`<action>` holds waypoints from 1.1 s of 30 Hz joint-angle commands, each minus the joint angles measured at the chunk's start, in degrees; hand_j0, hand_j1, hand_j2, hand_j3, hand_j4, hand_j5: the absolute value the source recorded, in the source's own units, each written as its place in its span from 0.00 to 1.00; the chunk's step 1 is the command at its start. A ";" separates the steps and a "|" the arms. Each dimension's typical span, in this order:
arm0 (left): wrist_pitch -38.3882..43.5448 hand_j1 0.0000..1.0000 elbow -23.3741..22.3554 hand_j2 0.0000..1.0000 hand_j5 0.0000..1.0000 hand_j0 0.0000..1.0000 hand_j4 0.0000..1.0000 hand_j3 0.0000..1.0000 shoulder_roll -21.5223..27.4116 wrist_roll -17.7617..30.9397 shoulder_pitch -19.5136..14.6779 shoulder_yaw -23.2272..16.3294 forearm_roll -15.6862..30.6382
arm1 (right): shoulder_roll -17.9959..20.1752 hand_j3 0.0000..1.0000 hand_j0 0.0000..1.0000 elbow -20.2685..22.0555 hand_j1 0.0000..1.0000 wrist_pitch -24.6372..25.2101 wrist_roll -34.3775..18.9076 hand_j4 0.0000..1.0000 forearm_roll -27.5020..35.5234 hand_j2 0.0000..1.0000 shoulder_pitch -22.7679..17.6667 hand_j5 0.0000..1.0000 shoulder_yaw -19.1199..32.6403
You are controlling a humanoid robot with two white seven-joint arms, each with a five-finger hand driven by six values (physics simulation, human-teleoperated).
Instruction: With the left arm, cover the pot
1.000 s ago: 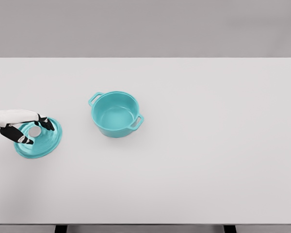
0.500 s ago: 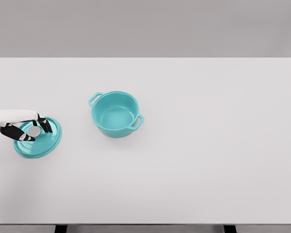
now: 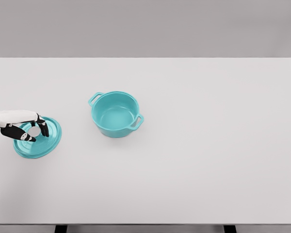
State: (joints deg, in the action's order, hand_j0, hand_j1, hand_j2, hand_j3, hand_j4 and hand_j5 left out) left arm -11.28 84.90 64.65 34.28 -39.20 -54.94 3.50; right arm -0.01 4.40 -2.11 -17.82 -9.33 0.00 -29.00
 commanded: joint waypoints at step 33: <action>-0.76 0.44 5.98 0.44 0.44 0.44 0.44 0.44 -1.28 0.72 -8.61 -0.17 -1.12 | 0.01 1.00 1.00 0.00 1.00 0.00 -0.02 1.00 0.02 1.00 0.00 1.00 -0.01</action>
State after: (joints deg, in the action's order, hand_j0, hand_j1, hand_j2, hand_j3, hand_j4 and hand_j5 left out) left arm -12.07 90.06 63.39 35.01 -48.07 -55.12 2.37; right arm -0.01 4.40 -2.10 -17.82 -9.33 0.00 -29.00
